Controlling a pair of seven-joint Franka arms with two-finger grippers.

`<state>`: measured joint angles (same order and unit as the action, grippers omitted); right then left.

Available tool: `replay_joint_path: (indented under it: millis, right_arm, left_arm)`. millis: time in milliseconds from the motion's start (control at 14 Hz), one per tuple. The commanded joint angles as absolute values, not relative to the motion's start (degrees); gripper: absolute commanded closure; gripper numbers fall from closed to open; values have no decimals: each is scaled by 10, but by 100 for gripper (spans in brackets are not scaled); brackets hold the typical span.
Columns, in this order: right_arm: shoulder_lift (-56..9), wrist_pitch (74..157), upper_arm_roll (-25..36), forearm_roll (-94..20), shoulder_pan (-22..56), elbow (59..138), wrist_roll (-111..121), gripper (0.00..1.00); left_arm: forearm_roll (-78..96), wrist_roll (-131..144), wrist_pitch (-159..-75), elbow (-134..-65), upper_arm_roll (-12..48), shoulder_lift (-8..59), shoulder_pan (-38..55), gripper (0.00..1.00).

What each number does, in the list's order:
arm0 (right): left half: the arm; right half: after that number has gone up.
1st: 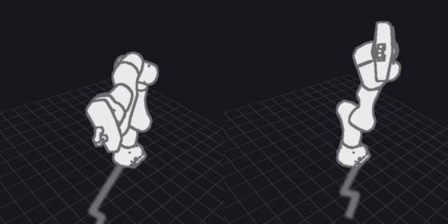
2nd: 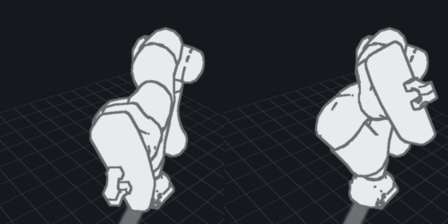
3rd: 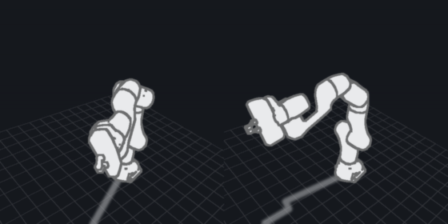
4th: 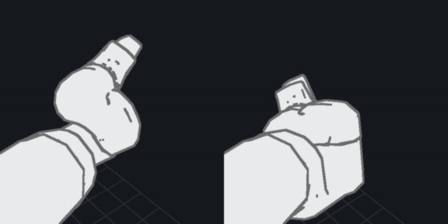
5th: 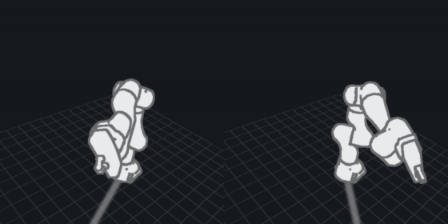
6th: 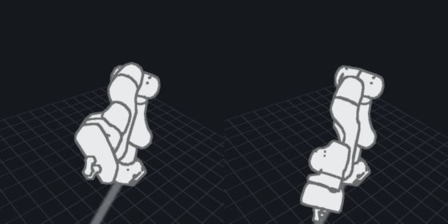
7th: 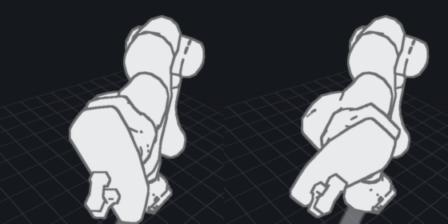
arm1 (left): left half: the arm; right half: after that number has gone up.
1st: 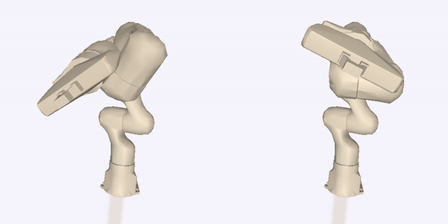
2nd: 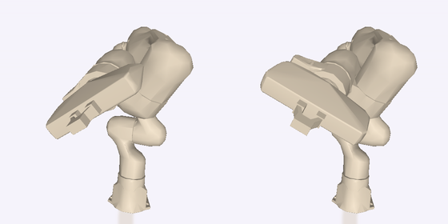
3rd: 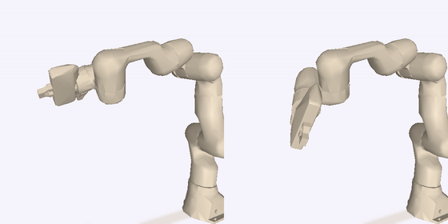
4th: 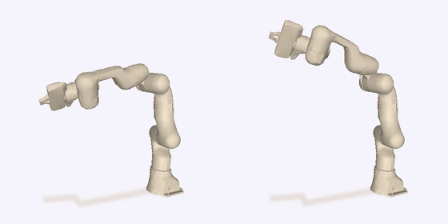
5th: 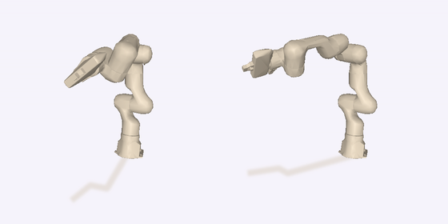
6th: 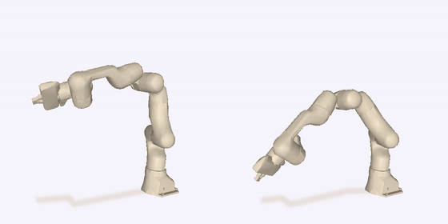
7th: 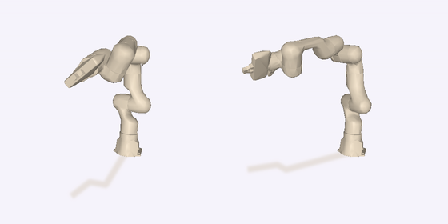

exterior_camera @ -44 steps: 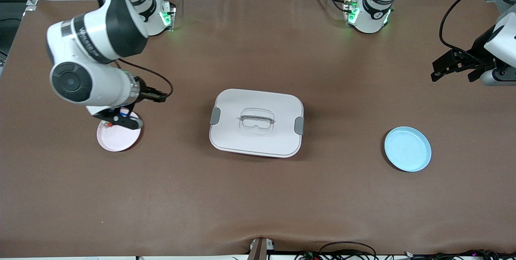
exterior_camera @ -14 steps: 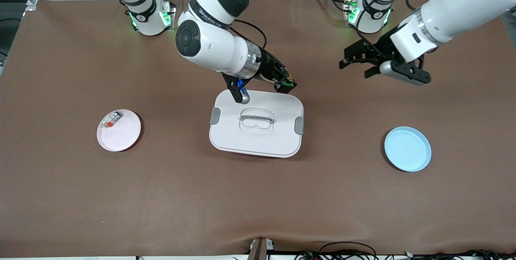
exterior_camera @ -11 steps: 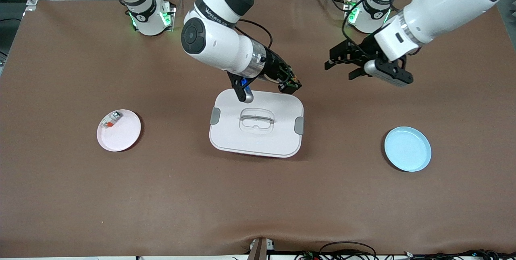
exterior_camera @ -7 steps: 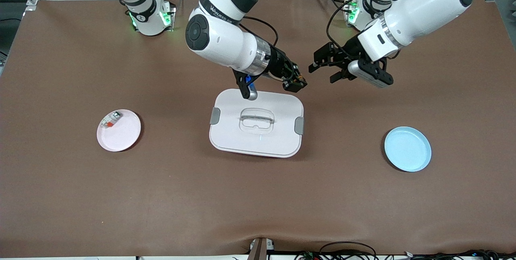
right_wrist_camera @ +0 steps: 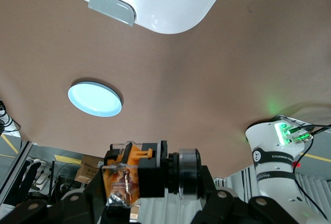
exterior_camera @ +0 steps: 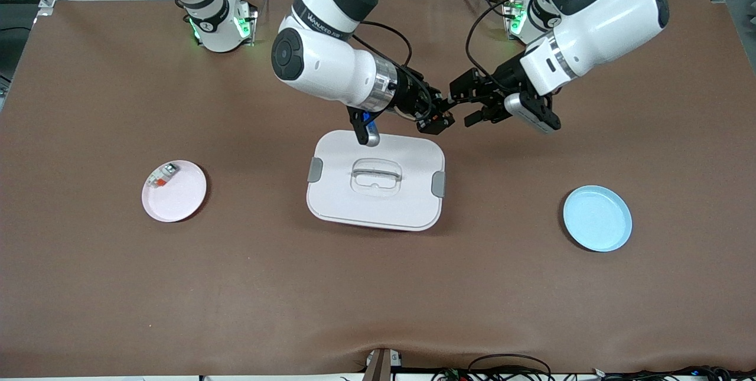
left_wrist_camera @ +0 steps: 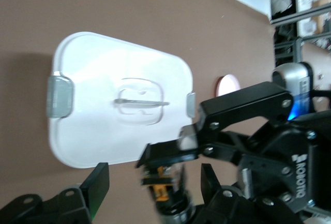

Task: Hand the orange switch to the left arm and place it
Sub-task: 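Carry the switch above the box while the left gripper reaches it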

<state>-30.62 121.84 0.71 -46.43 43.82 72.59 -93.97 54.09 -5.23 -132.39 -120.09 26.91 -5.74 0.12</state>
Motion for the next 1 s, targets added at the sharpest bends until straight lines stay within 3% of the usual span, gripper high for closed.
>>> replay_joint_path:
  millis: [0,501,645,788,860,931]
  right_arm:
    - [-316,1216,9,-481,439,705,-949,83]
    - [-316,1216,9,-481,441,704,-949,83]
    - [-316,1216,9,-481,440,705,-949,83]
    - [-316,1216,9,-482,440,704,-949,83]
    - [-316,1216,9,-481,440,705,-949,83]
    - [-316,1215,9,-481,440,704,-950,83]
  left_arm:
    - [572,-62,-1352,-1219,284,-66,-3,23]
    - [573,-62,-1352,-1219,284,-53,-3,46]
    - [573,-62,-1351,-1218,285,-49,-2,64]
    - [572,-62,-1350,-1216,284,-45,-3,91]
    - [572,-62,-1348,-1214,284,-41,-3,100]
    - [572,-61,-1347,-1212,284,-38,-3,100]
